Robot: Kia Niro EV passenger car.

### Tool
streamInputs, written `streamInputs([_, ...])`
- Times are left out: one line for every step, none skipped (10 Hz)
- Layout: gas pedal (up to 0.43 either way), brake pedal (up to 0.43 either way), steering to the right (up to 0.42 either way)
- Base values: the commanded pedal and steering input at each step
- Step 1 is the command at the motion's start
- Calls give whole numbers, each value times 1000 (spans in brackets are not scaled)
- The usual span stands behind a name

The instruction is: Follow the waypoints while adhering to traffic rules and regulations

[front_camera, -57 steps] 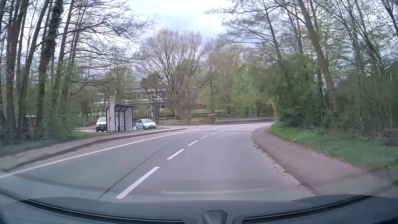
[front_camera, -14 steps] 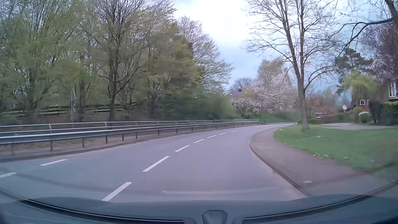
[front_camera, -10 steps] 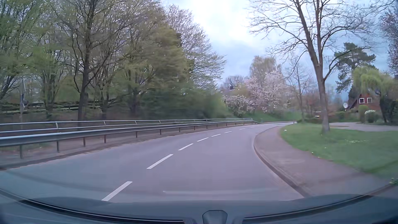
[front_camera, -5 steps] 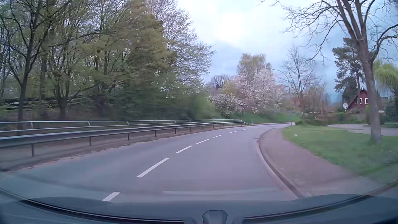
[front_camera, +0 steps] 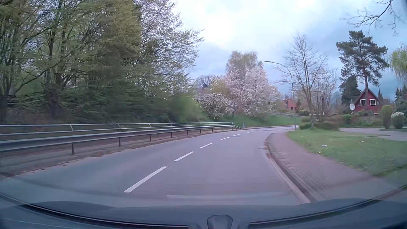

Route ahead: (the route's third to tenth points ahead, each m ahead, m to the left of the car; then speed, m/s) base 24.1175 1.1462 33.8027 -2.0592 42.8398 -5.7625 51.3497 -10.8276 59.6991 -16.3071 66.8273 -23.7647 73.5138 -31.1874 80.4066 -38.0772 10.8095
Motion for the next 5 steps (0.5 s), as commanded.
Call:
streamInputs([79, 0, 68])
streamInputs([79, 0, 68])
streamInputs([79, 0, 68])
streamInputs([79, 0, 68])
streamInputs([79, 0, 68])
